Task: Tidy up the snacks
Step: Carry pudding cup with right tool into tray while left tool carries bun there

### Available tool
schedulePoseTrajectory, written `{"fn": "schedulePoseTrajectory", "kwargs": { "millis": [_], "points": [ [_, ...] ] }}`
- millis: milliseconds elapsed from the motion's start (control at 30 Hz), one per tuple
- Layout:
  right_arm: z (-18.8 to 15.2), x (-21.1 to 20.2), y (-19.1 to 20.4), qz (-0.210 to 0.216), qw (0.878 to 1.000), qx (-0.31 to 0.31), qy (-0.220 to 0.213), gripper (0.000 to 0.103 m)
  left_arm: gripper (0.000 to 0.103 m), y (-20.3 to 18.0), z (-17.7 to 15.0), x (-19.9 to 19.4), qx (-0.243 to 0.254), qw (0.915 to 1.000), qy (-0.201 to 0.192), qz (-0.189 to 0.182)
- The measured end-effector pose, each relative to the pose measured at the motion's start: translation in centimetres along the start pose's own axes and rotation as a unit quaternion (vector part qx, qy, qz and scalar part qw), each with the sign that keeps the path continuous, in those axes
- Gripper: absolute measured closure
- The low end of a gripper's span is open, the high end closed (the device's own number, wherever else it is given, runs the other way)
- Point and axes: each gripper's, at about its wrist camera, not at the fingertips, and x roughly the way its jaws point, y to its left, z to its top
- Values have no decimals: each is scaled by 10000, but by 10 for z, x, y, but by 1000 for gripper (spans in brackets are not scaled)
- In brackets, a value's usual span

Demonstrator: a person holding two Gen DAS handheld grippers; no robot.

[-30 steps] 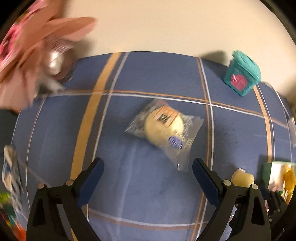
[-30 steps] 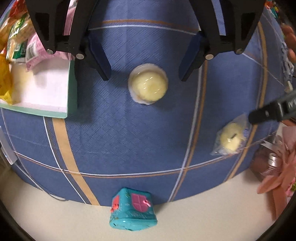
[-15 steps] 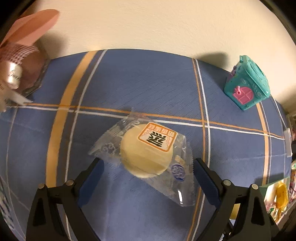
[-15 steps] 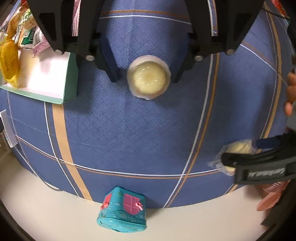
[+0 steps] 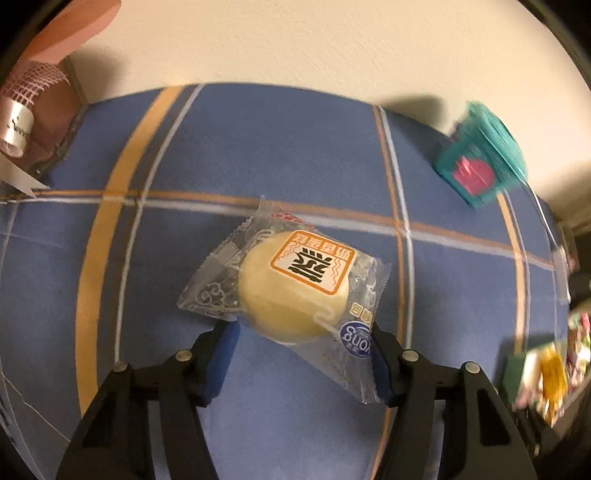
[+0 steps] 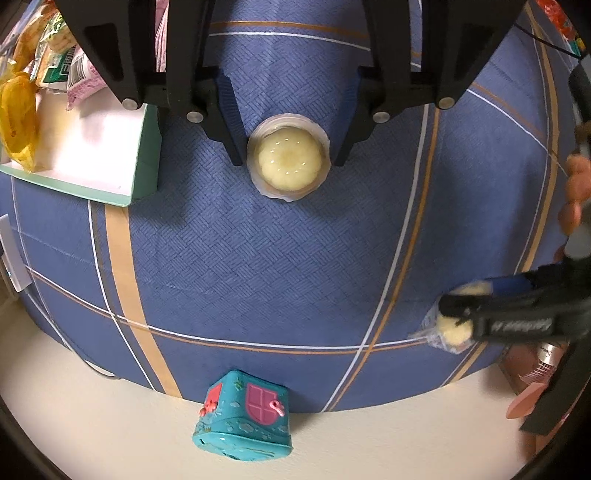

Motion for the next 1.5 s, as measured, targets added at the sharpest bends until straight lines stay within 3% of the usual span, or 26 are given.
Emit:
{"fn": "schedulePoseTrajectory", "kwargs": {
  "millis": [167, 400, 600, 700, 900, 1100, 1300, 1500],
  "points": [
    [0, 0, -1, 22, 10000, 34, 3, 54, 39, 6, -31, -12, 229, 9997, -20, 77],
    [-11, -15, -9, 273, 9995, 172, 58, 55, 39, 9, -70, -35, -178, 9996, -156, -157],
    [-25, -56, -22, 440, 9983, 340, -170, 55, 39, -10, -100, -71, -317, 9983, -364, -320],
    [-34, -78, -33, 458, 9973, 472, -322, 55, 39, -31, -116, -100, -203, 9977, -510, -389],
    [-72, -124, -74, 232, 9943, 824, -637, 55, 39, -101, -136, -115, 82, 9957, -597, -698],
    [-108, -155, -138, -392, 9844, 1421, -962, 54, 39, -169, -165, -105, 466, 9939, -337, -938],
    [-126, -145, -191, -512, 9754, 1966, -856, 54, 39, -218, -186, -82, 816, 9916, -33, -1000],
    [-125, -134, -199, -464, 9755, 2023, -724, 53, 39, -237, -196, -58, 955, 9889, 263, -1108]
  ]
}}
